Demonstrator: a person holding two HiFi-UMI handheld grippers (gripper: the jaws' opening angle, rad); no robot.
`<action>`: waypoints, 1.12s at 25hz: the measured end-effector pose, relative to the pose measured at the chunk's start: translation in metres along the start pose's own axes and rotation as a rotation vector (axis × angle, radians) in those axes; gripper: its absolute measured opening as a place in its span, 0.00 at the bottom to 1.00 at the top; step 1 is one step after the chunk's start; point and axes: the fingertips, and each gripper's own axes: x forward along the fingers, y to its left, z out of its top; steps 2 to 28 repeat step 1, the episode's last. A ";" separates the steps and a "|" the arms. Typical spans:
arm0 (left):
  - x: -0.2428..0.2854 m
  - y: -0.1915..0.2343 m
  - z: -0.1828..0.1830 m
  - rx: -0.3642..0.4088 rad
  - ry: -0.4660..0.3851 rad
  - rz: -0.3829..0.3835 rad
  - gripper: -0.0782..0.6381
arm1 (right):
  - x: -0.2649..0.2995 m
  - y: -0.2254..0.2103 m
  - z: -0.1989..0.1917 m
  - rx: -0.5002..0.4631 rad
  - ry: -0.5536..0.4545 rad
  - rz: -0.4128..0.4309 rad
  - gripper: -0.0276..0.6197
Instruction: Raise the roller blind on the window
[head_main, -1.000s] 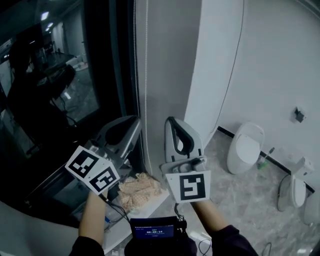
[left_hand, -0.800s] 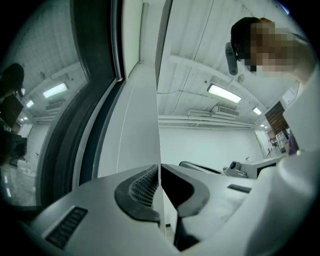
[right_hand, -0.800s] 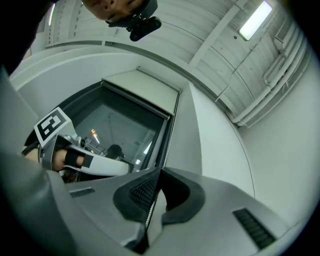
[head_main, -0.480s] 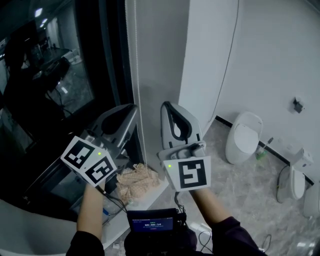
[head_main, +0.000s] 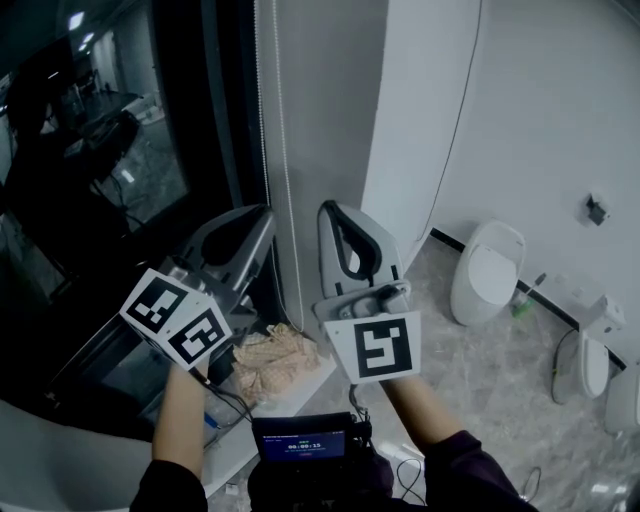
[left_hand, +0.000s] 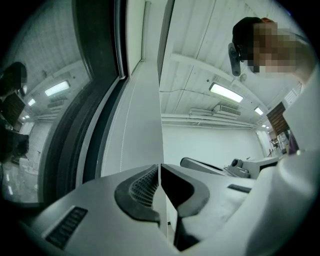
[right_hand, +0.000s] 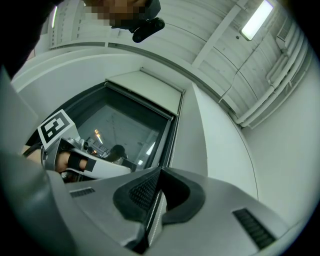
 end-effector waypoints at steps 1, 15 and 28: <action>0.000 0.000 0.000 -0.001 0.000 0.000 0.14 | 0.000 -0.001 0.000 0.001 0.002 0.000 0.06; 0.000 0.000 0.000 -0.001 0.000 0.000 0.14 | 0.000 -0.001 0.000 0.001 0.002 0.000 0.06; 0.000 0.000 0.000 -0.001 0.000 0.000 0.14 | 0.000 -0.001 0.000 0.001 0.002 0.000 0.06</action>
